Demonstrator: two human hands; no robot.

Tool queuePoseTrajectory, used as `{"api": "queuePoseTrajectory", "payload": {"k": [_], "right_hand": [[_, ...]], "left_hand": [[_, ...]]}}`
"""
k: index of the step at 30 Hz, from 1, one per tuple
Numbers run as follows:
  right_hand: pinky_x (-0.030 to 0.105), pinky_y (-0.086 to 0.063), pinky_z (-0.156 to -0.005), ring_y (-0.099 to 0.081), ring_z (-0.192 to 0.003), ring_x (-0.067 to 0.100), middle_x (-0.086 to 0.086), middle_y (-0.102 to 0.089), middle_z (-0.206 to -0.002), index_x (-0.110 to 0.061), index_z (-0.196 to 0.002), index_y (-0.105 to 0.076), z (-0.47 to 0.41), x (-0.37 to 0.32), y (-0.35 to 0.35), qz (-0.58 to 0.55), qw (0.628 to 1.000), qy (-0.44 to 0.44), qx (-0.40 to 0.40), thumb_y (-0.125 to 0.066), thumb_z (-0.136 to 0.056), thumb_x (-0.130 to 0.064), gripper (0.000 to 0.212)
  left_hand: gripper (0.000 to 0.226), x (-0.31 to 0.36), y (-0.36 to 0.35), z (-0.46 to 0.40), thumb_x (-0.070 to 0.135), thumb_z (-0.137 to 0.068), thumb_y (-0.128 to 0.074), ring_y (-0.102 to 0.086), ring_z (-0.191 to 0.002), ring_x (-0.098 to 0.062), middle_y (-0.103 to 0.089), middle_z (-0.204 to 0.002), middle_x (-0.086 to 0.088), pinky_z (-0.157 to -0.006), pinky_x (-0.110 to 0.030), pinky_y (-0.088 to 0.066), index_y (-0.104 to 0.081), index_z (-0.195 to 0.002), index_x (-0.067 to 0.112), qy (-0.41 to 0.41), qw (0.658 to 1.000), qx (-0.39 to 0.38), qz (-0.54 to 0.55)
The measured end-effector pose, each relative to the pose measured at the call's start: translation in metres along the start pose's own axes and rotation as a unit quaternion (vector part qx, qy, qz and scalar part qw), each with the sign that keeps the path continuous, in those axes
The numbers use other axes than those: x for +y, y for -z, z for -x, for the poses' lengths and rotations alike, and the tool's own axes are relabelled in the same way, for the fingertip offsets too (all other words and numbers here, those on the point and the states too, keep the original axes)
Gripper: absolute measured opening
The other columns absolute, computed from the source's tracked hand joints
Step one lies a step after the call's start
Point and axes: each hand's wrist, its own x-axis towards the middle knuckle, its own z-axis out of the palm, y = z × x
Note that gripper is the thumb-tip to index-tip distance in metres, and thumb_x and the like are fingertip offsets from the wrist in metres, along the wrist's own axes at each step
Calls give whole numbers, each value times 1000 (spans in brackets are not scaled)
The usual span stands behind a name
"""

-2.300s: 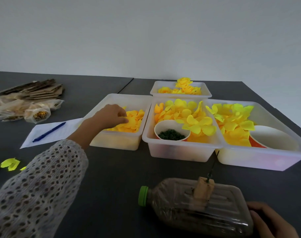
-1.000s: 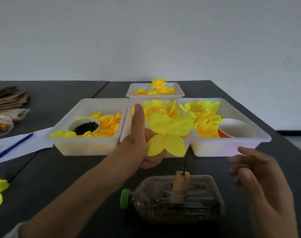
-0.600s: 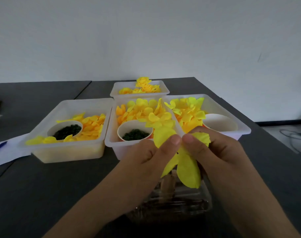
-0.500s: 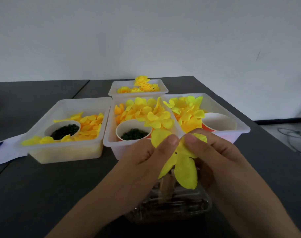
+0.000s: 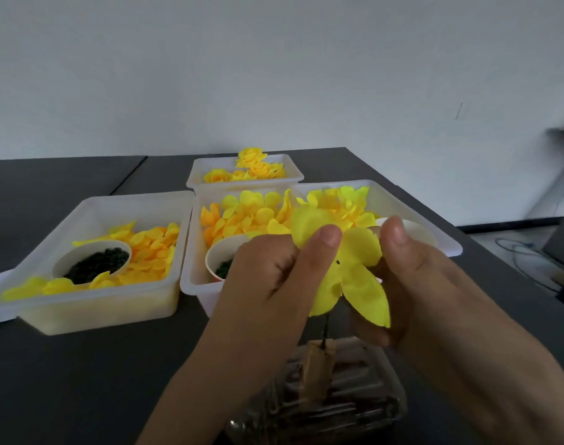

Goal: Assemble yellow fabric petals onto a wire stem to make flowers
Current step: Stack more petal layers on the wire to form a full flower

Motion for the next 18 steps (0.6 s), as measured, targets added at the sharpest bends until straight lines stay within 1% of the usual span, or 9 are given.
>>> {"api": "queuePoseTrajectory", "payload": {"k": [3, 5, 6, 8, 11, 13, 15, 16, 18], "right_hand": [[24, -35, -45, -36, -47, 14, 3, -42, -55, -21, -66, -62, 4, 1, -5, 3, 1000, -1, 8, -65, -76, -61, 42], [22, -29, -41, -29, -46, 14, 1, -37, -53, -23, -55, -63, 6, 0, -8, -26, 999, 17, 42, -74, -77, -41, 31], [22, -29, -41, -29, -48, 14, 2, -37, -54, -20, -54, -63, 6, -1, -8, -31, 998, 27, 56, -78, -75, -31, 28], [22, -34, -47, -34, -56, 18, 9, -40, -62, -15, -59, -62, 6, -3, -8, -41, 996, 38, 63, -78, -71, -33, 27], [33, -40, -69, -42, -72, 26, 15, -54, -78, -9, -70, -65, 4, -2, -5, -12, 996, 69, 51, -67, -77, -47, 39], [43, -37, -77, -46, -79, 37, 24, -59, -88, -5, -83, -68, -1, -2, 2, 45, 995, 70, 54, -57, -80, -58, 54], [42, -38, -75, -50, -78, 37, 24, -63, -91, -6, -86, -70, -10, -7, 9, 89, 992, 75, 37, -52, -82, -61, 59], [36, -41, -73, -52, -75, 31, 20, -66, -88, -8, -84, -71, -16, -12, 13, 99, 991, 86, 20, -53, -84, -59, 55], [25, -45, -69, -55, -73, 18, 10, -67, -80, -11, -78, -72, -29, -21, 21, 126, 987, 96, -13, -60, -83, -57, 48]], "left_hand": [[68, 1, 4, -6, 54, -88, -45, -38, -50, -28, -38, -53, -20, -49, -35, -35, -44, -60, -8, -50, 999, 14, -8], [61, 2, 7, -13, 49, -91, -48, -34, -47, -15, -36, -50, -12, -48, -25, -31, -43, -57, -3, -79, 997, 11, -13], [58, 3, 7, -16, 46, -92, -51, -38, -48, -13, -39, -50, -9, -49, -25, -34, -47, -58, -1, -84, 996, 3, -8], [47, 3, 6, -22, 39, -93, -57, -44, -51, -19, -47, -54, -10, -50, -31, -39, -57, -64, 2, -78, 997, -7, 21], [26, 9, 5, -30, 33, -86, -59, -52, -56, -14, -58, -61, -4, -53, -29, -48, -67, -78, 9, -31, 996, -1, 86], [19, 10, 7, -37, 32, -79, -62, -66, -73, -29, -70, -81, -12, -70, -39, -59, -72, -87, 17, 33, 986, -4, 161], [30, 6, 12, -45, 32, -74, -63, -62, -93, -48, -70, -94, -20, -86, -61, -51, -74, -96, 15, 94, 970, -14, 223], [39, 4, 15, -48, 32, -72, -62, -59, -90, -50, -69, -88, -21, -85, -63, -47, -72, -102, 10, 119, 960, -25, 251], [59, 0, 22, -53, 30, -68, -63, -53, -75, -37, -62, -73, -13, -77, -50, -38, -63, -118, -1, 169, 936, -55, 305]]}}
